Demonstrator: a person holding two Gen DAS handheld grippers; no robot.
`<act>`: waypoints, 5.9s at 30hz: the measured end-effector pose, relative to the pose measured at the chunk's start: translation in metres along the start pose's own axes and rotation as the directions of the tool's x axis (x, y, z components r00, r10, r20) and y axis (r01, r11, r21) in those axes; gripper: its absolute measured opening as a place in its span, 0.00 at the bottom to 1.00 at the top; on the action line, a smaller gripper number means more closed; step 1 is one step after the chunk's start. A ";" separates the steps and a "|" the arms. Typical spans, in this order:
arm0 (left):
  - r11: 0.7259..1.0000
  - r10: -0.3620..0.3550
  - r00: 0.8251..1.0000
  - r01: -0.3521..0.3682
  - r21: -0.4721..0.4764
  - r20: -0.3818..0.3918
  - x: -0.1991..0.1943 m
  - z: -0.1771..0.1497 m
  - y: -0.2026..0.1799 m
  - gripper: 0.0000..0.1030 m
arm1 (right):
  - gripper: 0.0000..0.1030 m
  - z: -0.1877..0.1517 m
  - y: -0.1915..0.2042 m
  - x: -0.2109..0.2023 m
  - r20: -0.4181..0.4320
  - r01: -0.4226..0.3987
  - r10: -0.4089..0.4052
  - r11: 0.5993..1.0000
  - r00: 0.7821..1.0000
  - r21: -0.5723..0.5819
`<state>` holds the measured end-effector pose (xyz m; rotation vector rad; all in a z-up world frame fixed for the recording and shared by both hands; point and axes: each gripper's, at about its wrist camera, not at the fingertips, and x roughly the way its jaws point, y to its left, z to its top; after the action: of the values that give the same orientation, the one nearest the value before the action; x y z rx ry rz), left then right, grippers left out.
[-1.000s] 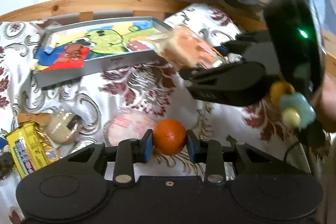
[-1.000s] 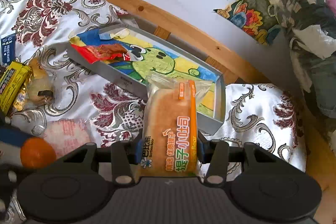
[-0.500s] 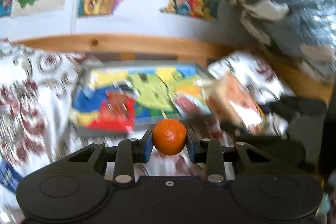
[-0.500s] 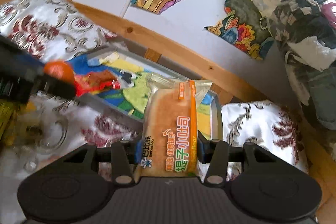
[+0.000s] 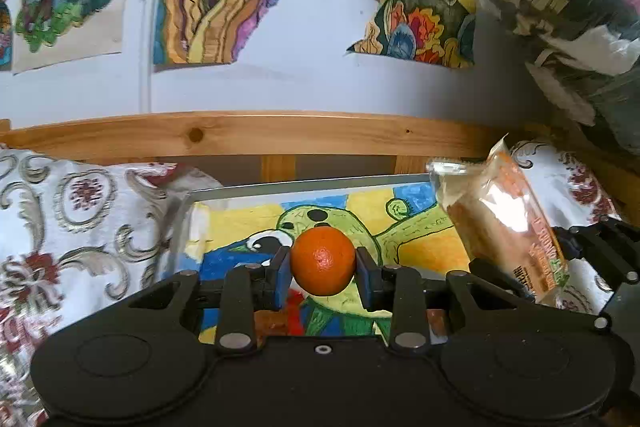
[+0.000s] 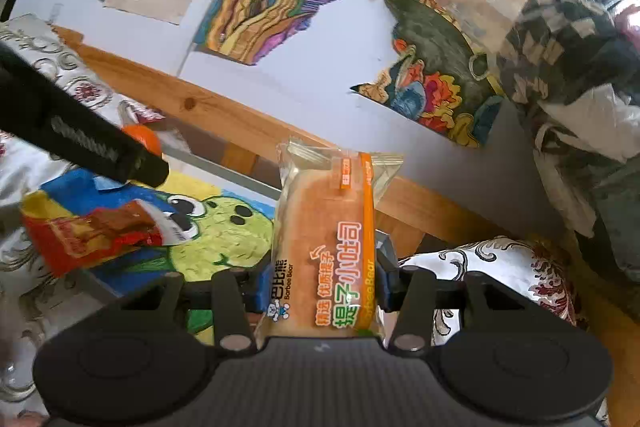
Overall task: Organize snacks
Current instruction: 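Lift and carry the bread loaf and orange toward the metal tray, then lower the bread loaf into the tray and open the right gripper while the left releases the orange, then raise both open grippers away from the tray, then move the left tool to the yellow wafer pack while the right approaches the pink round cake, then close the left gripper on the yellow wafer pack while the right grasps the pink cake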
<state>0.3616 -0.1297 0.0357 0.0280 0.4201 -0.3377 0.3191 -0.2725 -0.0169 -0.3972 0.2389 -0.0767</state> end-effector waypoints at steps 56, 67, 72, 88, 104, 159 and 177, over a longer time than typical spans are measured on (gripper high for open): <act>0.976 0.102 0.995 -0.103 -0.192 -0.019 -0.031 0.009 0.008 0.99 | 1.00 0.019 -0.045 -0.042 0.043 0.014 -0.023 0.980 0.999 0.200; 0.968 0.155 0.987 -0.146 -0.202 0.029 -0.113 0.000 0.020 0.99 | 1.00 0.031 -0.048 -0.111 0.099 -0.018 -0.005 0.973 0.995 0.229; 0.966 0.174 0.984 -0.164 -0.199 0.034 -0.144 -0.009 0.024 0.99 | 1.00 0.034 -0.039 -0.140 0.121 -0.036 0.009 0.974 0.993 0.223; 0.959 0.216 0.976 -0.212 -0.187 -0.002 -0.225 -0.054 0.046 0.99 | 1.00 0.016 -0.012 -0.215 0.082 -0.138 0.122 0.966 0.989 0.218; 0.970 0.185 0.974 -0.203 -0.137 -0.131 -0.234 -0.109 0.050 0.99 | 1.00 -0.010 0.004 -0.230 -0.131 -0.212 0.251 0.943 0.959 0.255; 0.950 0.095 0.857 -0.231 -0.212 -0.507 -0.098 -0.150 0.065 0.99 | 1.00 -0.056 0.068 -0.073 -0.400 -0.579 0.529 0.815 0.748 -0.006; 0.944 0.164 0.870 -0.276 -0.183 -0.465 -0.100 -0.156 0.064 0.72 | 0.84 -0.069 0.080 -0.058 -0.409 -0.605 0.585 0.790 0.701 0.093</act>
<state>0.2349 -0.0224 -0.0684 -0.0896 0.9061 -0.0432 0.2480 -0.2175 -0.0980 -0.3310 0.7938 0.4999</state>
